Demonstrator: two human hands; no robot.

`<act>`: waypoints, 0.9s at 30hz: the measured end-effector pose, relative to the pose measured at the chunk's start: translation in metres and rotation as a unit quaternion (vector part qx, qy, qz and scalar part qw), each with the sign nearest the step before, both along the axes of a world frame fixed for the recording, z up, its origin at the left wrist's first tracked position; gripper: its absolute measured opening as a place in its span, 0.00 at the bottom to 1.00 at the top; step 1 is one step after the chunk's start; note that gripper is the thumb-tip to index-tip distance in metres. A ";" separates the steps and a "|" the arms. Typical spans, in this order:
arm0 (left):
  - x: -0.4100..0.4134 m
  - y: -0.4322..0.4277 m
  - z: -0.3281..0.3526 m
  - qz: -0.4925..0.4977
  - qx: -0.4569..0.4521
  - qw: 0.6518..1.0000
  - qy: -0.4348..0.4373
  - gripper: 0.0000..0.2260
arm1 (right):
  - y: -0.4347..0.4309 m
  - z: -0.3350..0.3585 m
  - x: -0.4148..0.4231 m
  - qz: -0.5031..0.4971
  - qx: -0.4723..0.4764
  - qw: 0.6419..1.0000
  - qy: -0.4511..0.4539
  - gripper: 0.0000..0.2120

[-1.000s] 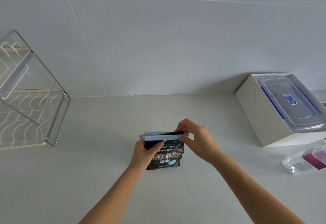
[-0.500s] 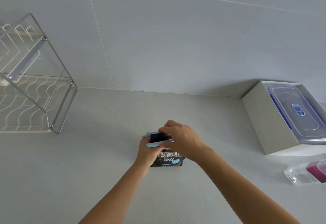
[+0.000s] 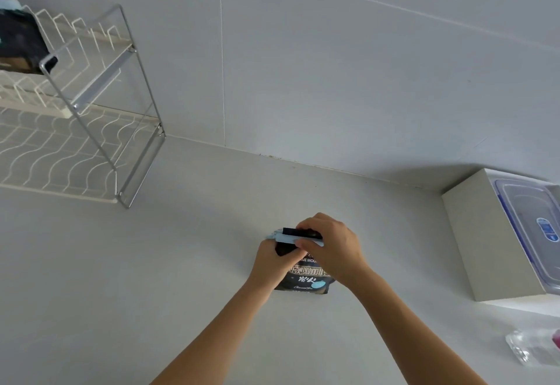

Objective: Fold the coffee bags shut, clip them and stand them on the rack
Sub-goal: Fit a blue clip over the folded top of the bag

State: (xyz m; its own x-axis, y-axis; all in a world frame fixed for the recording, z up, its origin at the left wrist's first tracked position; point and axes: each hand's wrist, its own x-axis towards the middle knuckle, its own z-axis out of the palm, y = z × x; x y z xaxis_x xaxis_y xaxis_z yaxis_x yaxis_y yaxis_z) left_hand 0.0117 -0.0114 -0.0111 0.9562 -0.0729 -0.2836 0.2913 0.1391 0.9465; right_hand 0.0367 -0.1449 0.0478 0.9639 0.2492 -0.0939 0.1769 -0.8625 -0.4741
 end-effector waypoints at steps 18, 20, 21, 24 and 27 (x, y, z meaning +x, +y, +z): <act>-0.006 0.045 0.002 0.028 0.157 0.983 -0.093 0.07 | 0.001 0.003 -0.006 0.033 -0.043 0.998 -0.019 0.08; -0.009 0.045 0.001 0.027 0.163 0.981 -0.102 0.07 | 0.005 0.006 -0.004 0.058 -0.055 0.997 -0.002 0.09; -0.010 0.044 0.001 0.024 0.167 0.980 -0.107 0.06 | 0.008 0.008 -0.002 0.068 -0.055 0.996 0.006 0.10; -0.010 0.045 0.000 0.023 0.181 0.975 -0.124 0.06 | 0.018 0.010 0.001 0.087 -0.055 0.995 0.008 0.11; -0.010 0.054 0.002 0.014 0.206 0.970 -0.128 0.06 | 0.024 0.006 -0.001 0.097 -0.066 0.993 -0.015 0.10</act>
State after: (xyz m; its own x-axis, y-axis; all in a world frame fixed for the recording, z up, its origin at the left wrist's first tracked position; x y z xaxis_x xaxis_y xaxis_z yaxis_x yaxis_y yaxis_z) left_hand 0.0017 0.0424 -0.0093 0.9991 0.0237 -0.0359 0.0409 -0.2622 0.9641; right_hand 0.0356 -0.1213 0.0542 0.9015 0.4182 -0.1113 0.3581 -0.8654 -0.3506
